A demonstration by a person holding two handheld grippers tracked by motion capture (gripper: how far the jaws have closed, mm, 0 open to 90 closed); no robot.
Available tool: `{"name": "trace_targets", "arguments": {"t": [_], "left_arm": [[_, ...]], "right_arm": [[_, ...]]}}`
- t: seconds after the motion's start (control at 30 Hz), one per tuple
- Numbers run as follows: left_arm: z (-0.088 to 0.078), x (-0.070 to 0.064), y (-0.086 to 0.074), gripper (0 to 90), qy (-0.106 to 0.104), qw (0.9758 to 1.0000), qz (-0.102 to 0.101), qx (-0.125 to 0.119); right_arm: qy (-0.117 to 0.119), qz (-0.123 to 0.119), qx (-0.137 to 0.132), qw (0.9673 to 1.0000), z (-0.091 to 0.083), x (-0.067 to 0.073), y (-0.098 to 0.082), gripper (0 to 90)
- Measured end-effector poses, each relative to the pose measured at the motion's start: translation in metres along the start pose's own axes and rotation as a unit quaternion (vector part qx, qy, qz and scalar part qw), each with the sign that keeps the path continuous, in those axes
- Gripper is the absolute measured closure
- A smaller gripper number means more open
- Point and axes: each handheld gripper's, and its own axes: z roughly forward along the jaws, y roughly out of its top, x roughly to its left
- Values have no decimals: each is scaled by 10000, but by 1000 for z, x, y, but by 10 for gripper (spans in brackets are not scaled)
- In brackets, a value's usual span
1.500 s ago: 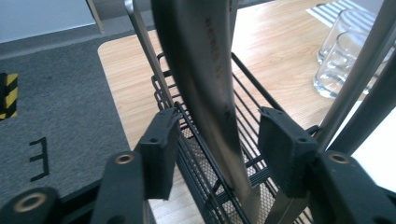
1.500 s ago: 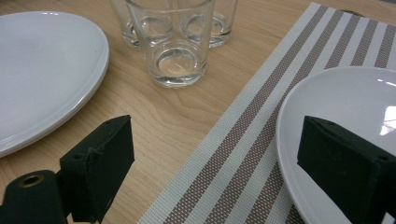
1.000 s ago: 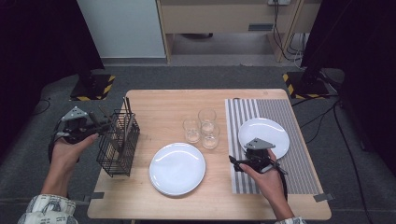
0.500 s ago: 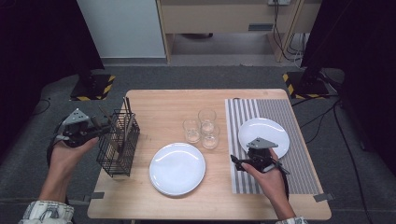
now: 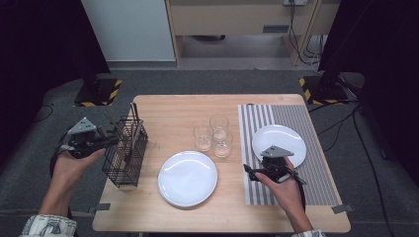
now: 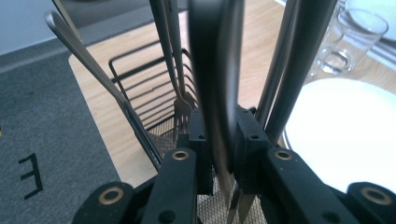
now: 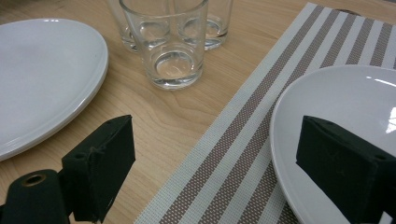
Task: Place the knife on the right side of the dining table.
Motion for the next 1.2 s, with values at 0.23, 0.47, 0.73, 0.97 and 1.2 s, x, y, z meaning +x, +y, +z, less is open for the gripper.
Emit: {"name": "trace_targets", "arguments": {"t": [0.23, 0.47, 0.73, 0.97, 1.2], "left_arm": [[-1, 1, -2, 797, -88, 10000, -35, 30], [1, 1, -3, 798, -123, 9999, -30, 58], [2, 0, -6, 802, -172, 9998, -45, 86], [4, 1, -8, 804, -192, 9998, -52, 101], [4, 1, -8, 805, -179, 9998, -61, 94]], "right_arm": [[31, -16, 33, 10000, 1, 0, 0, 116], [35, -19, 37, 10000, 0, 1, 0, 116], [56, -50, 54, 10000, 1, 1, 0, 116], [63, -42, 67, 9999, 1, 1, -1, 116], [75, -36, 80, 9999, 1, 1, -1, 115]]}}
